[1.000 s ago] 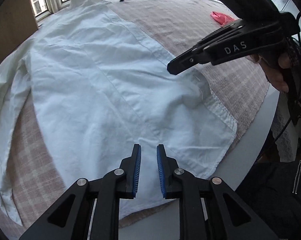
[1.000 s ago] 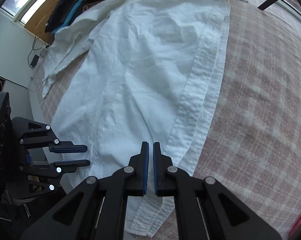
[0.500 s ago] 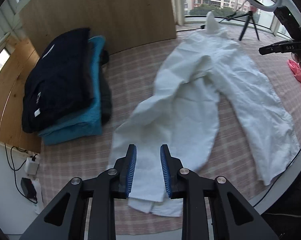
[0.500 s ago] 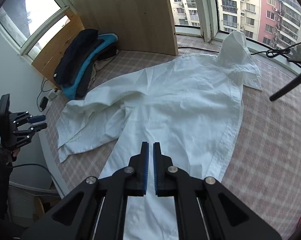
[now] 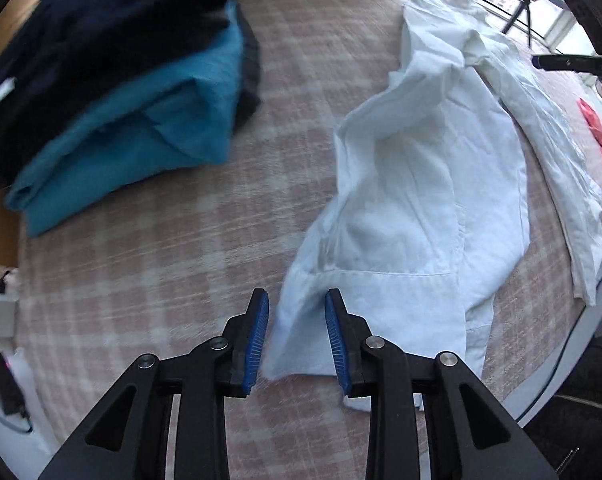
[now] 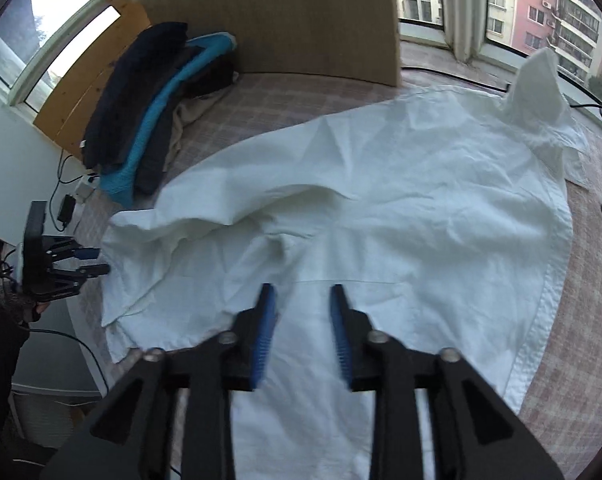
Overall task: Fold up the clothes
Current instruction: 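Lift the white shirt hem with the left gripper and pull it up, then hold the shirt hem with the left gripper and fold it toward the collar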
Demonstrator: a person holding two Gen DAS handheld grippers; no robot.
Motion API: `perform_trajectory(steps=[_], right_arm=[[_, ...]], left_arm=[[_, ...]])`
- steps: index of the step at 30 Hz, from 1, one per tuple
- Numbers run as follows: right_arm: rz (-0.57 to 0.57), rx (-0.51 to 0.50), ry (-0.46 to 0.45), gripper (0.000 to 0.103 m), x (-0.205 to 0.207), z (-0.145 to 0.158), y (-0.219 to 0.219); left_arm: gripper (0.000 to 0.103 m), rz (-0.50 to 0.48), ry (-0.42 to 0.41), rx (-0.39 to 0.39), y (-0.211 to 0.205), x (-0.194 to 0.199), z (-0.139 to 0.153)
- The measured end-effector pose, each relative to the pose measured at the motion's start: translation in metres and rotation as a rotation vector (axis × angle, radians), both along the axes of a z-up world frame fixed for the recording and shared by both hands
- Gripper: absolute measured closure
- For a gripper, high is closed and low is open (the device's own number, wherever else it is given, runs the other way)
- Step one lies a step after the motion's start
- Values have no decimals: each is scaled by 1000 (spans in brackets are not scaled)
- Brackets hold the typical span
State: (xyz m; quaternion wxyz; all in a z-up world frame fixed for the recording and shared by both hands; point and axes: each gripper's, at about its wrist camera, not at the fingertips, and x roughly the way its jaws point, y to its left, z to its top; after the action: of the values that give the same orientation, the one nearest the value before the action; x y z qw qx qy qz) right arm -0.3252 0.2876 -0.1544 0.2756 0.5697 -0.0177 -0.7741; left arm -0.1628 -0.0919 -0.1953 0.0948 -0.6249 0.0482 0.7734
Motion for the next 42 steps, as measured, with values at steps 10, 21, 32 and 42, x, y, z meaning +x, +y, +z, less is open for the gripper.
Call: perform_trajectory(steps=[10, 21, 32, 42], right_arm=[[88, 199, 116, 56, -3, -21, -71], [240, 349, 144, 81, -27, -49, -111], [264, 290, 166, 101, -31, -23, -87], [362, 263, 144, 99, -17, -27, -81]], left_arm=[[101, -24, 74, 87, -2, 6, 54], [101, 69, 126, 123, -29, -20, 105], [101, 137, 122, 98, -29, -7, 129], [101, 226, 104, 112, -25, -4, 134]])
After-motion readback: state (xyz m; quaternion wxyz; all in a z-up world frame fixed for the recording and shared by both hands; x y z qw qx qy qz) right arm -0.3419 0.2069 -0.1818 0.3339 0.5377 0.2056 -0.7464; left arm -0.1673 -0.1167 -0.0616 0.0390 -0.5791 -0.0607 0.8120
